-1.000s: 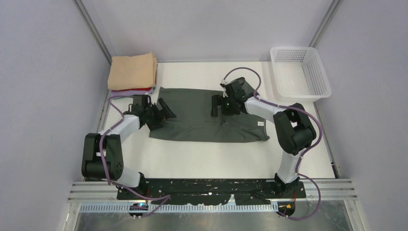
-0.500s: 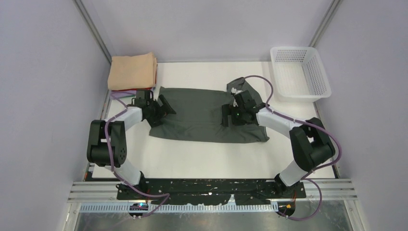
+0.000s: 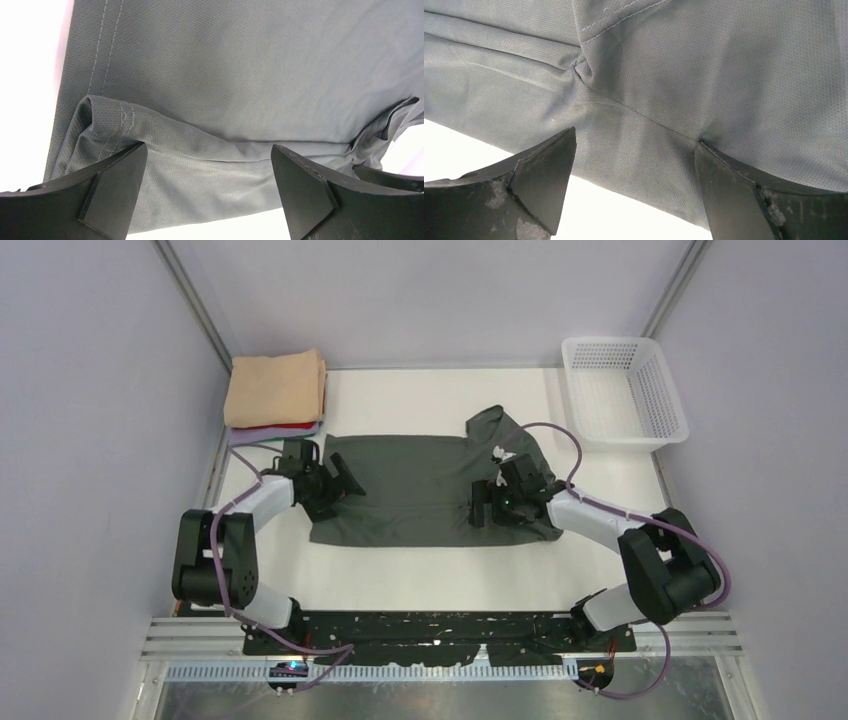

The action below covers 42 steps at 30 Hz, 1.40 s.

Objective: Fold and stack the t-shirts
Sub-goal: Fold the flattened tshirt in 1/3 of the way, then grab the side of the flattened tshirt furthest away from the robot with both arms

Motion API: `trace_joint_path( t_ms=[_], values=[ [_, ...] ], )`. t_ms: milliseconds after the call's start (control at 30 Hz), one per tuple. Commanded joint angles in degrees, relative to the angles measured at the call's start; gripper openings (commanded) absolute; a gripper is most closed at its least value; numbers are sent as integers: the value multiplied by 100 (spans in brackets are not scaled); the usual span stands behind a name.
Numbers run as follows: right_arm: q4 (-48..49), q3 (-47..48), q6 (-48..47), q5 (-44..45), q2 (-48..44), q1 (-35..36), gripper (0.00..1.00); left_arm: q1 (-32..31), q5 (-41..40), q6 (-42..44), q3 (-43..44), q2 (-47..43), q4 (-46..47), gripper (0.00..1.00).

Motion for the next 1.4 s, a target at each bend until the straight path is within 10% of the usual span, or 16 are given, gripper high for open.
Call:
trace_joint_path(
  t_ms=[0, 467, 1000, 1367],
  values=[
    [-1332, -616, 251, -253, -398, 96, 96, -169, 26, 61, -658, -731, -402, 100],
    [-2655, -1267, 1069, -522, -1934, 1028, 95, -593, -251, -262, -2403, -3221, -723, 100],
    [-2111, -240, 223, 393, -2929, 1107, 95, -611, -431, -309, -2185, -4132, -936, 100],
    [-1142, 85, -252, 440, -2437, 1011, 95, -243, -1072, 89, -579, -2571, -152, 100]
  ],
)
